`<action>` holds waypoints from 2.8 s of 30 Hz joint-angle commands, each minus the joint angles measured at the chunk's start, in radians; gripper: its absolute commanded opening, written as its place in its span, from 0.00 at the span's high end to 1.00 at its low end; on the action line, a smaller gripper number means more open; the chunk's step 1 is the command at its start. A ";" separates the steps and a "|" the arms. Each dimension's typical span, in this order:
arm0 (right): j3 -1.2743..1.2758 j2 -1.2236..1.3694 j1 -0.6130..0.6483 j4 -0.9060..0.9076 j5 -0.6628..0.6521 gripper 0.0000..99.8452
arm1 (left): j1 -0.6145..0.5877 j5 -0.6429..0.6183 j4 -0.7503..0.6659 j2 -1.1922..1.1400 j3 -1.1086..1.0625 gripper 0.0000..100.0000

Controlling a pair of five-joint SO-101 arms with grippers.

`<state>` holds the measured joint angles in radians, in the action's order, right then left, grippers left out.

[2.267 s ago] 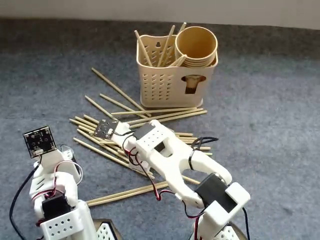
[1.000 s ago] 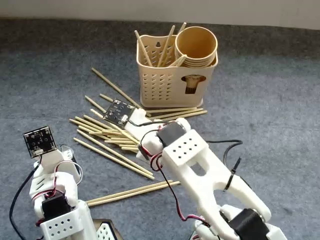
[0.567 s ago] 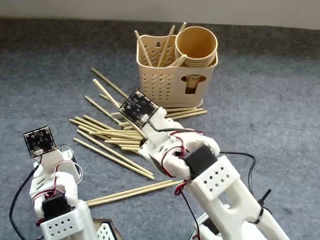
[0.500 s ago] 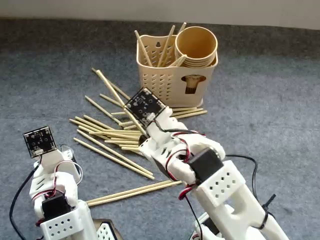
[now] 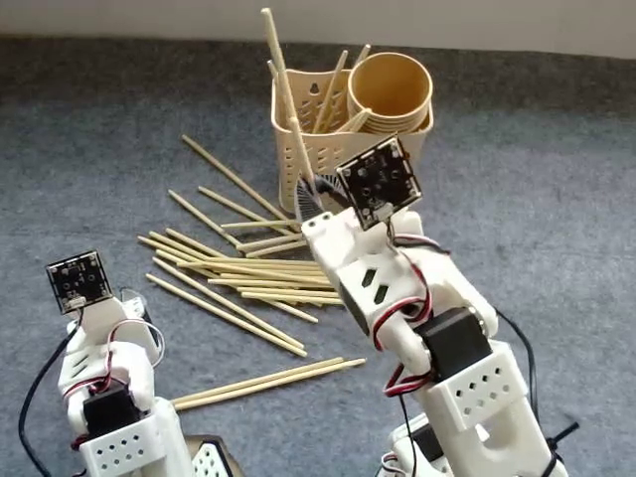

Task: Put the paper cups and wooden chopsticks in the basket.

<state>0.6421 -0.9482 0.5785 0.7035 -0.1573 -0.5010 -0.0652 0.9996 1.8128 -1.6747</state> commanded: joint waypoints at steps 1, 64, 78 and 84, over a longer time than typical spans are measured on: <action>-0.005 -0.025 -0.053 -0.159 0.009 0.99 | -0.001 0.006 -0.002 -0.001 -0.021 0.91; 0.039 0.582 -0.205 -1.107 0.003 0.99 | -0.001 0.006 -0.002 -0.001 -0.021 0.91; 0.096 0.527 -0.205 -1.098 0.005 0.90 | -0.001 0.006 -0.002 -0.001 -0.021 0.91; 0.266 0.288 -0.199 -1.098 0.003 1.00 | -0.001 0.006 -0.002 -0.001 -0.021 0.91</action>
<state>0.8646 -0.5171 0.3867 -0.3767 -0.1557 -0.5010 -0.0652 0.9996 1.8128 -1.6747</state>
